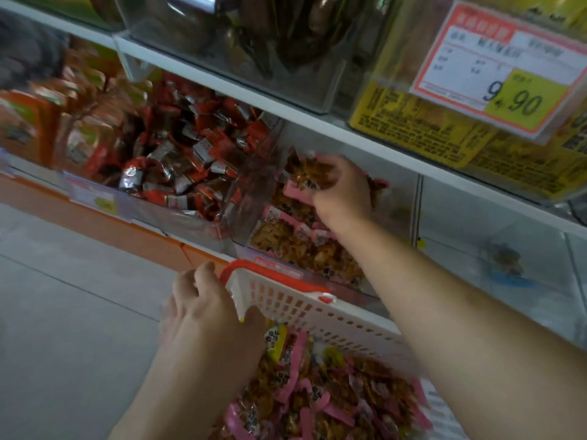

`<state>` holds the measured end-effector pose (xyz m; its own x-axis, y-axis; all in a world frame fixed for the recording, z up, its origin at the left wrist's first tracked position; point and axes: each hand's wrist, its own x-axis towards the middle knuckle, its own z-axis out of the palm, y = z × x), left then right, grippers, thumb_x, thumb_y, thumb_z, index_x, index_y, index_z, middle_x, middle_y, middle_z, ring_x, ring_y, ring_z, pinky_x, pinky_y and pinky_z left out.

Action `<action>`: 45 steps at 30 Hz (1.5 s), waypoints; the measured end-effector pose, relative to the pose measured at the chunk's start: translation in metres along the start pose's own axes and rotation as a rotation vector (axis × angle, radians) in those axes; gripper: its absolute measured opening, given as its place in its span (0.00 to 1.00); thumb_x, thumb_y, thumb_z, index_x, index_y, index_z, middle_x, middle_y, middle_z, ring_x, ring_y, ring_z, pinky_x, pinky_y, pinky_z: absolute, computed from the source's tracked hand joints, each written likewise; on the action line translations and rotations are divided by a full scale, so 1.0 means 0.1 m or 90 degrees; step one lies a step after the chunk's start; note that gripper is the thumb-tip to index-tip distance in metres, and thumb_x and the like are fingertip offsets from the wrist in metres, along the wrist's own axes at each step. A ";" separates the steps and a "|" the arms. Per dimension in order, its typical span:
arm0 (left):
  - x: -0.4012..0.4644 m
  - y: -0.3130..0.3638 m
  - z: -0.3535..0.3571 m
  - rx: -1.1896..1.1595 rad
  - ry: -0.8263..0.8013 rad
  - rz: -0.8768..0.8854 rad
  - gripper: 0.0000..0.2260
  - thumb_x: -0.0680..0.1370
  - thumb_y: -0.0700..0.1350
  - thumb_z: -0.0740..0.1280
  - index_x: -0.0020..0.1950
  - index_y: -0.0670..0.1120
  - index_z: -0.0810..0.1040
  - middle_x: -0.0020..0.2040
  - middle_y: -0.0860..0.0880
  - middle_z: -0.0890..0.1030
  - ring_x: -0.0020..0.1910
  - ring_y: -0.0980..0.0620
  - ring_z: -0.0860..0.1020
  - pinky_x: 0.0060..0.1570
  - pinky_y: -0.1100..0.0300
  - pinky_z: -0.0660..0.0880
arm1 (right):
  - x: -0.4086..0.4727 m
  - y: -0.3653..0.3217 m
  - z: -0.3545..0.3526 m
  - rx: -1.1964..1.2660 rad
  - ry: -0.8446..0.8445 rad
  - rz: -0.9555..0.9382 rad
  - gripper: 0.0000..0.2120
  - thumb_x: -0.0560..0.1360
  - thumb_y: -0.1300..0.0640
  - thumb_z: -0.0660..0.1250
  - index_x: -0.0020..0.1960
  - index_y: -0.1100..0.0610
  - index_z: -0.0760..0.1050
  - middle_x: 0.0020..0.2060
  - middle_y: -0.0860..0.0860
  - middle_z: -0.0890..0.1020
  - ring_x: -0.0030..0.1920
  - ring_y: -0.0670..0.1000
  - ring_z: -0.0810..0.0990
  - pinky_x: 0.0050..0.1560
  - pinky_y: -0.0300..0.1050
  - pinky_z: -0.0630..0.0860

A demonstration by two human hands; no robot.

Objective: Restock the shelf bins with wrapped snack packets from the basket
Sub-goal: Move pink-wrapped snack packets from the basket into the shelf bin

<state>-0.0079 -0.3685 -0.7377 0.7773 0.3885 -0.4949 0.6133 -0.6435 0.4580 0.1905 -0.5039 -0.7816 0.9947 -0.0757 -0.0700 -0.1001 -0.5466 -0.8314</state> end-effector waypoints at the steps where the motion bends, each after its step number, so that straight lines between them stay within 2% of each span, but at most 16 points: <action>1: 0.00 0.00 0.01 0.002 -0.006 0.006 0.34 0.80 0.57 0.65 0.80 0.51 0.52 0.77 0.48 0.58 0.75 0.43 0.61 0.74 0.47 0.63 | 0.18 0.00 0.09 -0.011 0.015 -0.005 0.40 0.59 0.43 0.89 0.68 0.45 0.79 0.61 0.45 0.84 0.62 0.48 0.82 0.65 0.51 0.81; 5: 0.05 0.01 0.06 0.005 -0.011 0.023 0.32 0.80 0.59 0.64 0.74 0.53 0.47 0.74 0.51 0.59 0.74 0.45 0.62 0.73 0.51 0.63 | 0.68 0.00 0.38 -0.115 0.043 -0.004 0.29 0.71 0.53 0.81 0.70 0.51 0.78 0.65 0.52 0.82 0.65 0.56 0.81 0.68 0.51 0.79; 6: 0.06 0.02 0.07 0.012 -0.009 0.028 0.32 0.80 0.59 0.63 0.73 0.54 0.46 0.74 0.52 0.59 0.74 0.46 0.62 0.72 0.51 0.63 | 0.73 0.02 0.42 -0.136 0.045 -0.006 0.28 0.73 0.53 0.80 0.71 0.51 0.77 0.66 0.53 0.82 0.67 0.56 0.80 0.68 0.50 0.79; 8: 0.05 0.02 0.08 0.015 -0.002 0.033 0.32 0.79 0.60 0.63 0.73 0.54 0.46 0.73 0.52 0.60 0.74 0.46 0.63 0.72 0.51 0.63 | 0.74 0.06 0.46 -0.172 0.057 -0.039 0.32 0.71 0.46 0.82 0.72 0.49 0.76 0.67 0.52 0.80 0.69 0.55 0.78 0.70 0.48 0.76; 10: 0.05 0.02 0.08 0.020 0.007 0.042 0.34 0.79 0.61 0.63 0.75 0.53 0.47 0.74 0.51 0.60 0.74 0.46 0.63 0.72 0.51 0.63 | 0.69 0.09 0.46 -0.243 0.067 -0.090 0.36 0.71 0.41 0.81 0.75 0.45 0.73 0.71 0.52 0.76 0.72 0.57 0.72 0.74 0.52 0.72; 13: 0.05 0.01 0.09 0.033 0.015 0.054 0.38 0.80 0.62 0.62 0.79 0.50 0.44 0.76 0.50 0.58 0.76 0.46 0.62 0.74 0.52 0.62 | 0.63 0.05 0.42 -0.337 0.057 -0.116 0.34 0.76 0.44 0.77 0.79 0.44 0.69 0.75 0.55 0.69 0.77 0.62 0.64 0.77 0.60 0.67; 16: 0.03 0.01 0.09 0.037 0.018 0.060 0.38 0.80 0.61 0.62 0.79 0.49 0.43 0.76 0.50 0.58 0.76 0.47 0.61 0.74 0.52 0.62 | 0.63 -0.01 0.41 -0.384 0.045 -0.104 0.33 0.78 0.46 0.76 0.80 0.44 0.67 0.76 0.56 0.69 0.78 0.62 0.64 0.78 0.60 0.65; 18: 0.03 0.01 0.09 0.032 0.015 0.060 0.37 0.80 0.60 0.63 0.78 0.50 0.44 0.76 0.50 0.58 0.76 0.47 0.62 0.74 0.52 0.62 | 0.64 -0.04 0.41 -0.390 0.031 -0.089 0.32 0.79 0.46 0.75 0.80 0.44 0.67 0.76 0.55 0.69 0.78 0.62 0.65 0.79 0.59 0.64; 23: 0.02 0.02 0.08 0.029 0.001 0.059 0.33 0.80 0.59 0.63 0.76 0.51 0.46 0.75 0.50 0.60 0.76 0.46 0.63 0.74 0.51 0.63 | 0.57 -0.04 0.34 -0.360 0.004 -0.075 0.36 0.77 0.36 0.74 0.80 0.43 0.66 0.77 0.56 0.68 0.79 0.63 0.63 0.79 0.62 0.63; 29: 0.07 0.00 0.06 0.017 -0.026 0.035 0.29 0.81 0.55 0.62 0.76 0.50 0.52 0.72 0.49 0.64 0.71 0.45 0.66 0.69 0.50 0.68 | 0.35 -0.02 0.17 -0.289 0.037 -0.111 0.31 0.79 0.36 0.69 0.79 0.45 0.69 0.75 0.55 0.71 0.78 0.61 0.65 0.79 0.63 0.64; 33: 0.10 -0.01 -0.02 -0.015 -0.028 0.036 0.21 0.81 0.49 0.62 0.72 0.50 0.60 0.69 0.47 0.69 0.67 0.43 0.71 0.61 0.50 0.72 | -0.03 -0.07 -0.10 -0.244 0.047 -0.154 0.25 0.82 0.44 0.68 0.77 0.48 0.70 0.72 0.53 0.72 0.75 0.57 0.68 0.76 0.61 0.67; 36: 0.15 -0.04 -0.10 -0.031 -0.035 0.037 0.19 0.81 0.43 0.62 0.72 0.47 0.64 0.68 0.43 0.74 0.64 0.39 0.75 0.53 0.51 0.72 | -0.53 -0.06 -0.32 -0.226 0.071 -0.199 0.17 0.82 0.51 0.68 0.69 0.52 0.74 0.64 0.52 0.75 0.65 0.53 0.76 0.67 0.55 0.76; 39: 0.15 -0.13 -0.14 -0.006 -0.042 0.029 0.16 0.80 0.39 0.61 0.68 0.47 0.68 0.60 0.43 0.78 0.53 0.41 0.77 0.45 0.53 0.72 | -1.28 -0.01 -0.50 -0.181 0.002 -0.260 0.09 0.81 0.60 0.68 0.61 0.54 0.75 0.56 0.49 0.76 0.53 0.39 0.76 0.52 0.32 0.74; 40: 0.14 -0.18 -0.14 0.011 -0.045 0.032 0.16 0.80 0.38 0.60 0.67 0.46 0.69 0.55 0.44 0.78 0.49 0.43 0.76 0.43 0.52 0.73 | -1.53 0.04 -0.53 -0.179 -0.045 -0.260 0.08 0.81 0.61 0.67 0.59 0.54 0.75 0.54 0.48 0.76 0.51 0.37 0.75 0.48 0.29 0.73; 43: 0.11 -0.31 -0.13 0.071 -0.059 0.050 0.14 0.79 0.36 0.59 0.64 0.45 0.69 0.42 0.50 0.73 0.39 0.49 0.74 0.39 0.54 0.72 | -2.07 0.28 -0.46 -0.233 -0.231 -0.152 0.07 0.84 0.60 0.64 0.59 0.50 0.74 0.54 0.43 0.77 0.51 0.38 0.76 0.46 0.30 0.76; 45: 0.08 -0.35 -0.13 0.090 -0.063 0.068 0.13 0.79 0.35 0.59 0.62 0.45 0.68 0.41 0.49 0.73 0.37 0.51 0.73 0.32 0.57 0.68 | -2.24 0.51 -0.26 -0.317 -0.335 -0.075 0.11 0.85 0.58 0.64 0.66 0.48 0.74 0.60 0.44 0.78 0.59 0.44 0.78 0.57 0.38 0.79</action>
<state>-0.0215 -0.3346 -0.7477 0.8153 0.2504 -0.5221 0.4963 -0.7668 0.4072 -0.0376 -0.5364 -0.7946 0.8674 0.3484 -0.3552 0.1330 -0.8503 -0.5092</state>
